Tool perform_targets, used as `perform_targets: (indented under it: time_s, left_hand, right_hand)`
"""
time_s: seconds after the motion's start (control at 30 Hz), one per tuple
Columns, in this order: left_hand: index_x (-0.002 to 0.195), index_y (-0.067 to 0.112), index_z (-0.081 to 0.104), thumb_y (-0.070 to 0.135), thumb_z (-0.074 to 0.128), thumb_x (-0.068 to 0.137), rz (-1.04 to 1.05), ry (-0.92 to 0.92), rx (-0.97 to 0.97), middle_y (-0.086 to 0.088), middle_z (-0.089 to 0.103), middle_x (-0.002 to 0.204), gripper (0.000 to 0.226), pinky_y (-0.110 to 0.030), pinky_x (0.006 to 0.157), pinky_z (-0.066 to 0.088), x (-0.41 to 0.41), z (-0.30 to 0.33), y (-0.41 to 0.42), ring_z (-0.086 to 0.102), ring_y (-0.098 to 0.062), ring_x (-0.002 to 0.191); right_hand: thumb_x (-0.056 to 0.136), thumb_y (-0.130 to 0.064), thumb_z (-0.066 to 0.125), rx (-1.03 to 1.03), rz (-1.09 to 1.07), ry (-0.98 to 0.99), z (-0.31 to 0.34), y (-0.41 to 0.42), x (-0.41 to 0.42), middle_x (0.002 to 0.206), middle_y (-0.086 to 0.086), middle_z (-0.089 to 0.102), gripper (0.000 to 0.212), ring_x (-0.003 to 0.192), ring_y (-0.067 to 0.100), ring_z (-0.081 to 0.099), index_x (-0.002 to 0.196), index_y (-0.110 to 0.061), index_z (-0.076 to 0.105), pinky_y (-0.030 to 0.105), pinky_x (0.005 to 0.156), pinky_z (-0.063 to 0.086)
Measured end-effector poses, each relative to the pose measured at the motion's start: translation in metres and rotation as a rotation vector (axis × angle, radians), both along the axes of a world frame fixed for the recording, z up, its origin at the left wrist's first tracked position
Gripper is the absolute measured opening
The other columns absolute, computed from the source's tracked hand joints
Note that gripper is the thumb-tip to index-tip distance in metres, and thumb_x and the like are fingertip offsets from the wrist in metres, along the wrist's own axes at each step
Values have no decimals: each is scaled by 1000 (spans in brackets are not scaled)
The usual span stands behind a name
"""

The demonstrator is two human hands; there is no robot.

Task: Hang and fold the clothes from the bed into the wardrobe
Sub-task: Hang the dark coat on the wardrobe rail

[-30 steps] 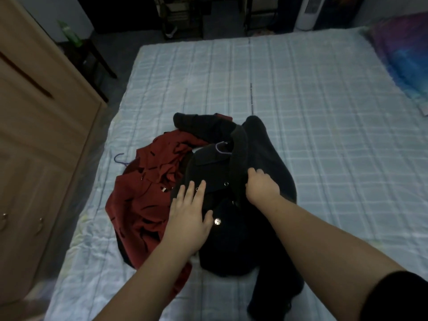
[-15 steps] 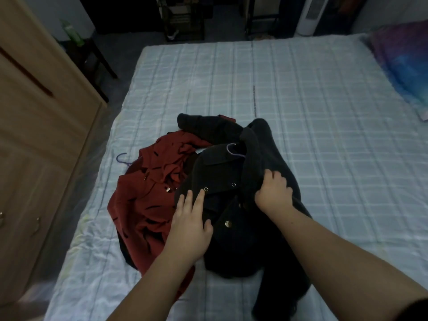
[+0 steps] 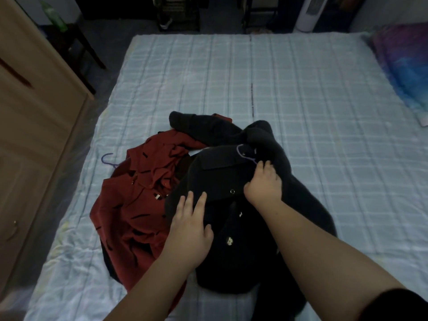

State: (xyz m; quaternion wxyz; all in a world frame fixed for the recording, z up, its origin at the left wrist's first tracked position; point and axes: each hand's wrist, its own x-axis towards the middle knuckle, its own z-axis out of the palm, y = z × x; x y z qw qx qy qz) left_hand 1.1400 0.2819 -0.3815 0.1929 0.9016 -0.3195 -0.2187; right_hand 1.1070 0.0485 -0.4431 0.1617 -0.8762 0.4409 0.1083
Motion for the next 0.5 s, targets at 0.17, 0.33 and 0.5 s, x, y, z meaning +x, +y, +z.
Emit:
perform_targets:
  time_s: [0.17, 0.33, 0.5]
  left_hand:
    - [157, 30, 5, 26, 52, 95, -2, 37, 13, -5, -1, 166, 79, -38, 124, 11, 3, -15, -8, -7, -22, 152]
    - [157, 29, 6, 26, 53, 94, -28, 36, 21, -5, 0, 166, 79, -36, 123, 10, 2, -22, -21, -6, -22, 152]
    - [157, 29, 9, 26, 54, 94, -68, 30, 39, -7, 1, 166, 77, -36, 123, 11, 0, -20, -27, -4, -23, 152]
  right_hand:
    - [87, -32, 53, 152, -106, 116, -11, -39, -13, 154, 7, 36, 84, 140, 28, 35, 157, -22, 10, 53, 109, 29]
    - [85, -37, 54, 207, -78, 174, -27, -53, -20, 125, 10, 56, 48, 120, 30, 49, 130, -23, 44, 51, 99, 33]
    - [95, -32, 47, 46, -172, -19, -22, -52, -29, 102, 6, 64, 15, 109, 27, 54, 105, -25, 56, 46, 91, 31]
